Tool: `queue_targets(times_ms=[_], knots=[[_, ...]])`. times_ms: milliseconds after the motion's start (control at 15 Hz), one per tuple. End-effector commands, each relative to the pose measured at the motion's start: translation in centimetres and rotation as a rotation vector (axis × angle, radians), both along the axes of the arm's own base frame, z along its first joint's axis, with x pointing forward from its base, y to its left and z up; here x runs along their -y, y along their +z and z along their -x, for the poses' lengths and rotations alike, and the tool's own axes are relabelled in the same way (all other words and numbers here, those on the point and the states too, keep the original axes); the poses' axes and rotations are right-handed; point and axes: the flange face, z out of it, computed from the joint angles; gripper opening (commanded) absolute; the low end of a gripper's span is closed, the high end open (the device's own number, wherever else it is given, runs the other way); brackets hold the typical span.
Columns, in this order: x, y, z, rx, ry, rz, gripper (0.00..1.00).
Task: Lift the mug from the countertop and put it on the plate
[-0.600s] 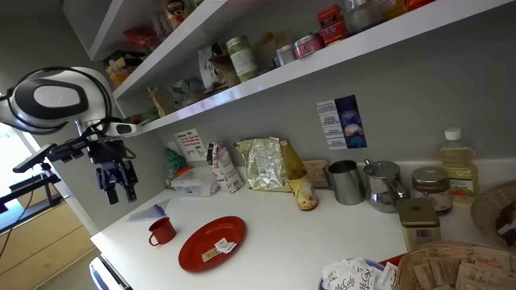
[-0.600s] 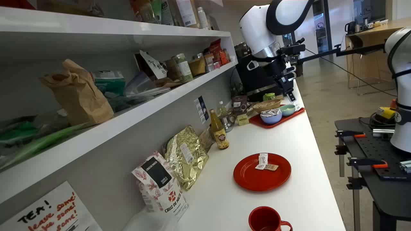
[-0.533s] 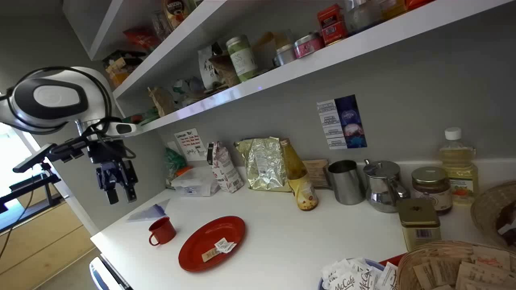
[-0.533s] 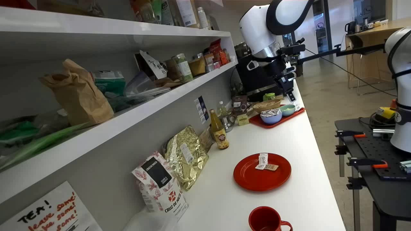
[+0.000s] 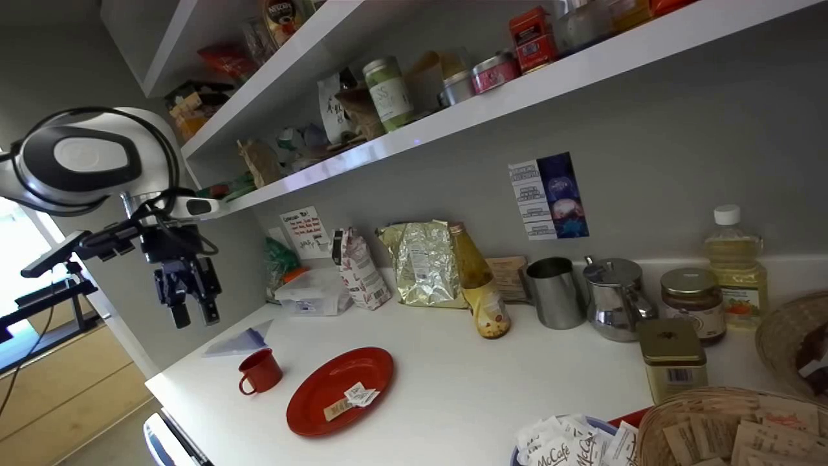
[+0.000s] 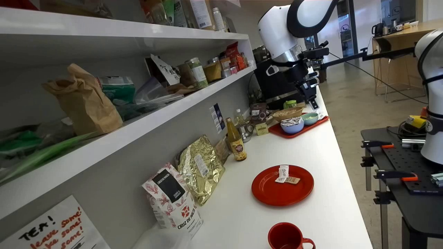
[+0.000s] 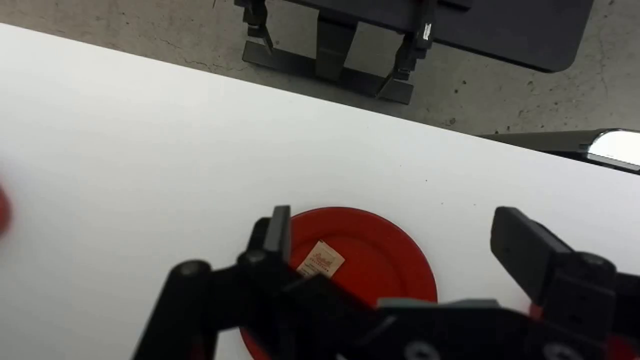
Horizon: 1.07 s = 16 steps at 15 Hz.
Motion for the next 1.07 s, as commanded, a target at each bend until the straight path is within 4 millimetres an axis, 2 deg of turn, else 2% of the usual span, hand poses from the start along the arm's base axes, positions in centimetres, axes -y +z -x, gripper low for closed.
queue_targets(times_ms=[0,333,467,733,1000], knots=[[0.0,0.0,0.0,0.000,0.000,0.000,1.00],[0.0,0.0,0.0,0.000,0.000,0.000,1.00],[-2.3,0.4,-0.9,0.032,0.028,0.000,1.00],[-8.4,0.9,-2.4,0.136,0.063,-0.066,1.00],[-15.3,-0.8,-3.9,0.192,0.146,-0.104,1.00]])
